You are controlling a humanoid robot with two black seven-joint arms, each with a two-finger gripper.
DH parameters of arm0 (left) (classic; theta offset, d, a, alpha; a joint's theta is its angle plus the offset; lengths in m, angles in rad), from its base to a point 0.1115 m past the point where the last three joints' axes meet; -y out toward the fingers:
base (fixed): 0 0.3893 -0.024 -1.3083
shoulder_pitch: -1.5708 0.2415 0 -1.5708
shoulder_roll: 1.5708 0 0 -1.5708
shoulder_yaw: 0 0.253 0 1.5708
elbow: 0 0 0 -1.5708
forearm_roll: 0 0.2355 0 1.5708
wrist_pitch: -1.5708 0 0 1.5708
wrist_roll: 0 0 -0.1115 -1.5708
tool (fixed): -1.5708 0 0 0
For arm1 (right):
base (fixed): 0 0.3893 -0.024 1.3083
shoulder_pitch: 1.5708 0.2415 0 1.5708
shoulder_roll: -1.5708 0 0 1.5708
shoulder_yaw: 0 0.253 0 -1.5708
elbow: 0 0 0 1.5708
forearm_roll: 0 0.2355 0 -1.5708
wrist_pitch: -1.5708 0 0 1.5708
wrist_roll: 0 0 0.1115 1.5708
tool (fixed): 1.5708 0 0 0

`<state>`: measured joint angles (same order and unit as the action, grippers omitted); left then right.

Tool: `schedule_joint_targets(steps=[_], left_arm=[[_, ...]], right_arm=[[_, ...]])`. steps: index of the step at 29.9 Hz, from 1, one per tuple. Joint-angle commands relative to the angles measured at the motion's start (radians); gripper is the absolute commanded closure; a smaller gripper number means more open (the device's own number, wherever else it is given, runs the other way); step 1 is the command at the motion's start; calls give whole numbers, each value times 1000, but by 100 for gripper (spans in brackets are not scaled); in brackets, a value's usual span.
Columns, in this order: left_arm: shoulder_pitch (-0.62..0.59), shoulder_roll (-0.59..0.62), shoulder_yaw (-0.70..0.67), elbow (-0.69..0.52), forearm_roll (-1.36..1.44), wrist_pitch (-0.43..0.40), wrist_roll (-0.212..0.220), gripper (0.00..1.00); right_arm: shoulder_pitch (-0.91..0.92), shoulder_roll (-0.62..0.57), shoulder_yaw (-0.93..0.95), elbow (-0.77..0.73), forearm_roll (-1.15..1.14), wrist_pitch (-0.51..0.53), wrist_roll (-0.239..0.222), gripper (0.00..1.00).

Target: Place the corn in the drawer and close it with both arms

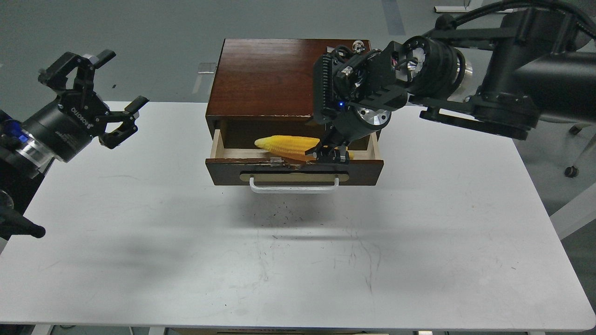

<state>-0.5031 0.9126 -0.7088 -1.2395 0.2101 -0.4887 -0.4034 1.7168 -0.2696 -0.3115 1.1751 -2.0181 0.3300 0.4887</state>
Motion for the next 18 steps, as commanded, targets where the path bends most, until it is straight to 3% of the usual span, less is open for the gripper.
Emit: schedule_joint_targets(steps=[1, 6, 14, 18], left_arm=[[0, 3, 0, 0, 0, 0, 0, 1], [0, 9, 0, 0, 0, 0, 0, 0], [-2, 3, 2, -1, 0, 0, 0, 1], [-3, -1, 2, -1, 0, 0, 0, 1]], right_arm=[[15, -16, 15, 1, 9, -3, 0, 33], [43, -97, 75, 1, 144, -5, 0, 29], [37, -342, 75, 3, 752, 0, 0, 6], [-60, -447, 97, -3, 1033, -5, 0, 5]])
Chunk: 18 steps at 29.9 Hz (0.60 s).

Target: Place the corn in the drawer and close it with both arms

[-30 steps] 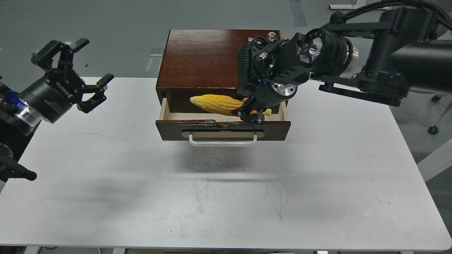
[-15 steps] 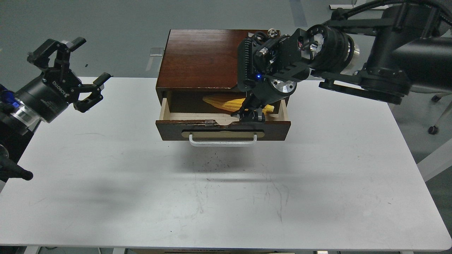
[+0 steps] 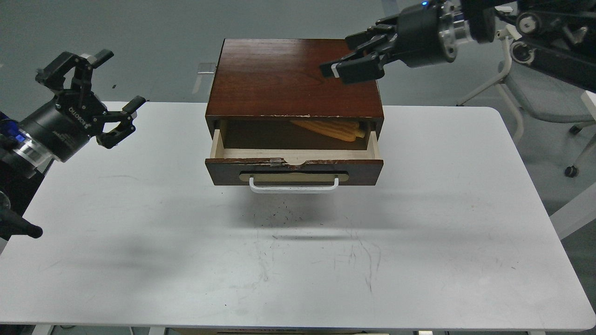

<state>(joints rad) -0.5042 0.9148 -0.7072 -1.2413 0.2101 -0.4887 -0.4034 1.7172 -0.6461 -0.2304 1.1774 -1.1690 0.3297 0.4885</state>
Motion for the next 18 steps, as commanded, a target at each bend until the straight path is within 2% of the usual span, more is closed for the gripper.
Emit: schedule_joint_targets(steps=[1, 4, 9, 18], left_arm=[[-2, -5, 2, 0, 0, 0, 0, 1], [-2, -11, 3, 0, 2, 0, 0, 1], [-2, -25, 5, 2, 2, 0, 0, 0], [-2, -40, 6, 11, 3, 0, -3, 1]], right_arm=[[-77, -90, 23, -7, 227, -6, 0, 4], [-187, -151, 78, -7, 392, -8, 0, 1], [-365, -188, 192, -25, 547, -9, 0, 1], [-688, -144, 385, -146, 888, -40, 0, 1]])
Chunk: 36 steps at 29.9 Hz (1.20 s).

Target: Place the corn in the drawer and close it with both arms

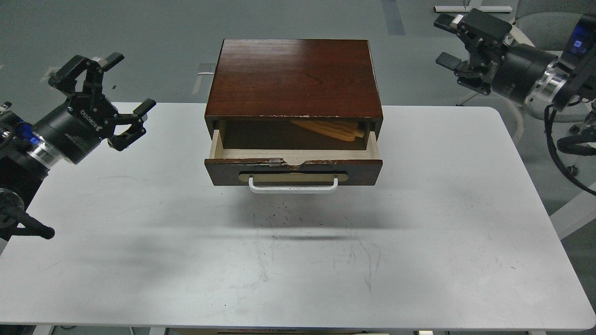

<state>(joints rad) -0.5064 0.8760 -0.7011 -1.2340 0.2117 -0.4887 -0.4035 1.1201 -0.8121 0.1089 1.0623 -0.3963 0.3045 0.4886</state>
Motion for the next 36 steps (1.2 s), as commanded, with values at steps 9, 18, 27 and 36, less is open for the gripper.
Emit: schedule_joint_targets(steps=[9, 18, 27, 36], left_arm=[[-1, -11, -5, 8, 0, 0, -9, 0], [-46, -15, -8, 4, 91, 0, -61, 0], [-182, -40, -6, -133, 440, 0, -85, 0], [-281, -186, 6, -274, 842, 0, -85, 0]], right_arm=[[-241, 146, 61, -163, 327, -24, 0, 0], [-293, 162, 61, -168, 393, 25, 0, 0], [-298, 162, 60, -168, 393, 33, 0, 0], [-307, 160, 61, -168, 393, 36, 0, 0]])
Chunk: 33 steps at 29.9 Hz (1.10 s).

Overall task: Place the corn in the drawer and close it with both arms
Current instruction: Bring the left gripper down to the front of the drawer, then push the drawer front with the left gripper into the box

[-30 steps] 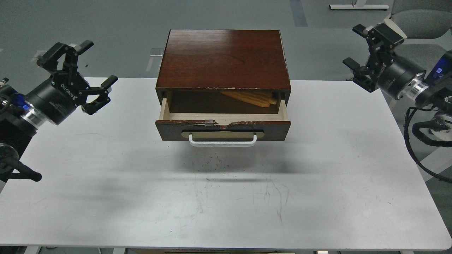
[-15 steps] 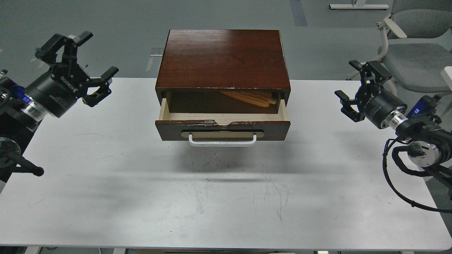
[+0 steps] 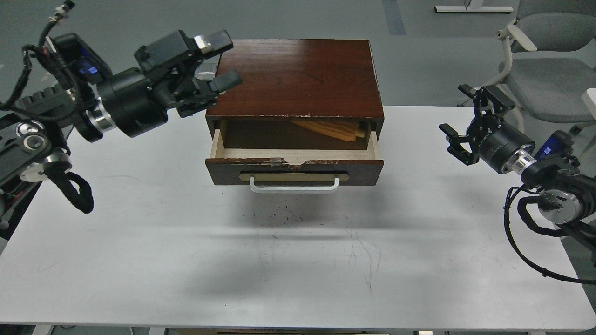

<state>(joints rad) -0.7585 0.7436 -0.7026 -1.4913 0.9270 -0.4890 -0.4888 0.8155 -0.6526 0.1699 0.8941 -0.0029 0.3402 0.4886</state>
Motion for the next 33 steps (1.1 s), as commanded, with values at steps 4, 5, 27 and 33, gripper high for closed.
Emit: schedule_joint_targets(steps=[4, 5, 27, 33], left_arm=[[-51, -151, 23, -17, 355, 0, 0, 0], [-53, -162, 32, -17, 380, 0, 0, 0], [56, -268, 250, -15, 516, 0, 137, 85], [88, -268, 239, -4, 504, 0, 190, 100]], right_arm=[[-3, -1, 0, 0, 0, 2, 0, 0], [-3, -1, 0, 0, 0, 2, 0, 0], [-13, -5, 0, 0, 0, -1, 0, 0], [-13, -7, 0, -1, 0, -1, 0, 0]])
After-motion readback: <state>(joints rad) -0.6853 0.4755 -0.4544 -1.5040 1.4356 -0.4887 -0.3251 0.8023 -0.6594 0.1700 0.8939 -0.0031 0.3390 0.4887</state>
